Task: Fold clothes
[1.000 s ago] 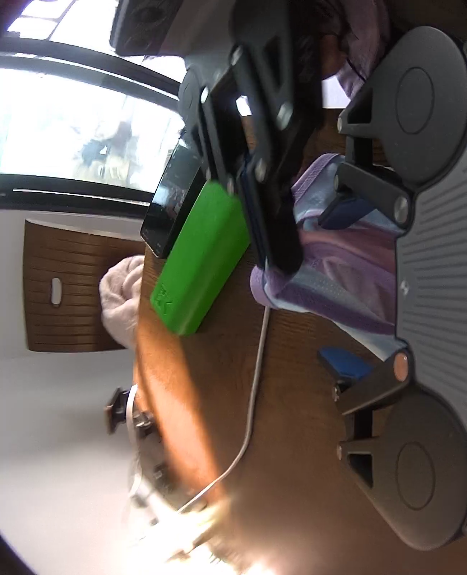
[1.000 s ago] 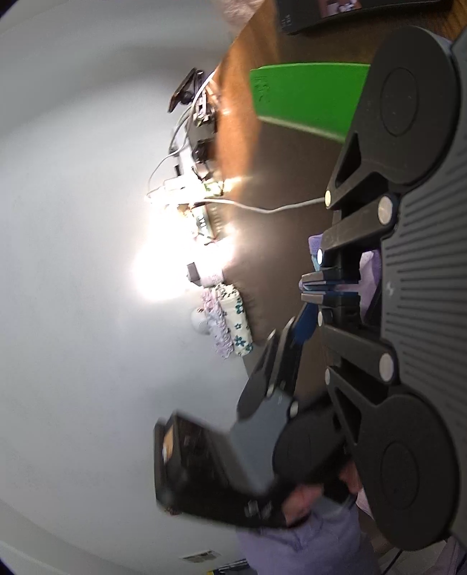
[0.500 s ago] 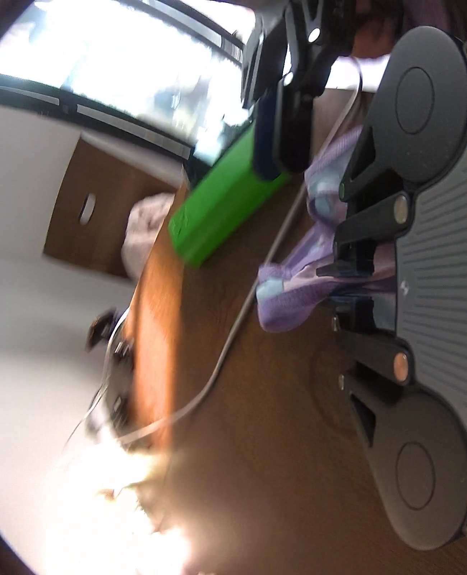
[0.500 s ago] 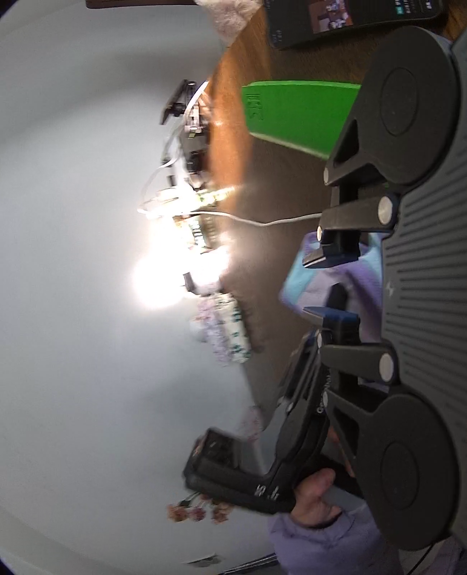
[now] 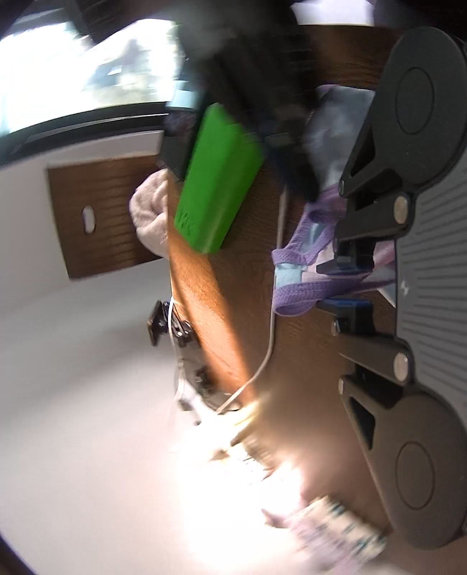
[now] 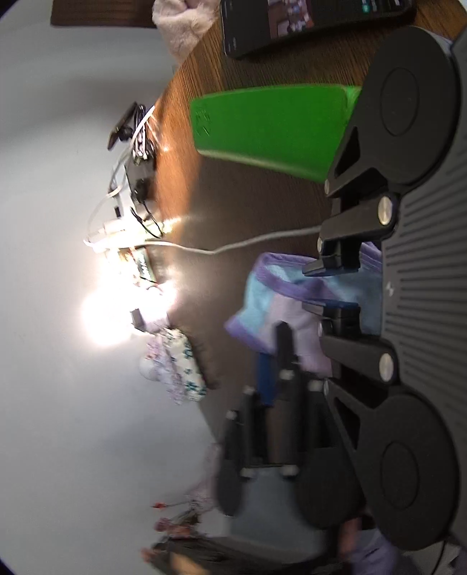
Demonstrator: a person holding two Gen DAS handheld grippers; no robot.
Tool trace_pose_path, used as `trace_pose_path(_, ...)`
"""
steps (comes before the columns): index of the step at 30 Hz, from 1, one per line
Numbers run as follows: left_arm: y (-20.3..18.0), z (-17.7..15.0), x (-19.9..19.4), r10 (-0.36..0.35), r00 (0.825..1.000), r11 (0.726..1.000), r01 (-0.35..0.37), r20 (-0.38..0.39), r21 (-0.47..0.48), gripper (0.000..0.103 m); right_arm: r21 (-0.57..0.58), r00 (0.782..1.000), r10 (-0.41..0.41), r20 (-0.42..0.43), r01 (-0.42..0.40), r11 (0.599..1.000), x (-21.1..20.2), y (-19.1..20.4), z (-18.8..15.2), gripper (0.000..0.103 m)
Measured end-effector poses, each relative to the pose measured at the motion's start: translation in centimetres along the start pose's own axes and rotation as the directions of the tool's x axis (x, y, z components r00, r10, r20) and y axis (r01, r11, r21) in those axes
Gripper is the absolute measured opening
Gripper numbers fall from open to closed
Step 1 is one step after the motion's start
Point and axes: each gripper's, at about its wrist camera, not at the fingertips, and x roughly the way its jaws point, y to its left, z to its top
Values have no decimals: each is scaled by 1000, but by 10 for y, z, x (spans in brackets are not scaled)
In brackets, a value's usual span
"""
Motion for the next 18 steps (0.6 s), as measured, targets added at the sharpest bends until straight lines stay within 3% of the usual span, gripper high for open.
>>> trace_pose_path(6, -31, -7, 0, 35, 999, 989, -35, 1, 141, 11, 83, 999, -8, 32, 6, 997, -8, -7, 21, 14)
trace_pose_path(13, -32, -13, 7, 13, 1000, 991, -10, -22, 133, 11, 55, 999, -30, -27, 32, 998, 24, 10, 31, 21)
trace_pose_path(15, -31, -14, 7, 4, 1000, 991, -1, -22, 131, 14, 29, 998, -45, -44, 47, 998, 28, 15, 27, 5)
trace_pose_path(18, -23, -14, 5, -16, 999, 996, 19, -36, 90, 20, 18, 998, -50, -49, 51, 999, 26, 16, 19, 3)
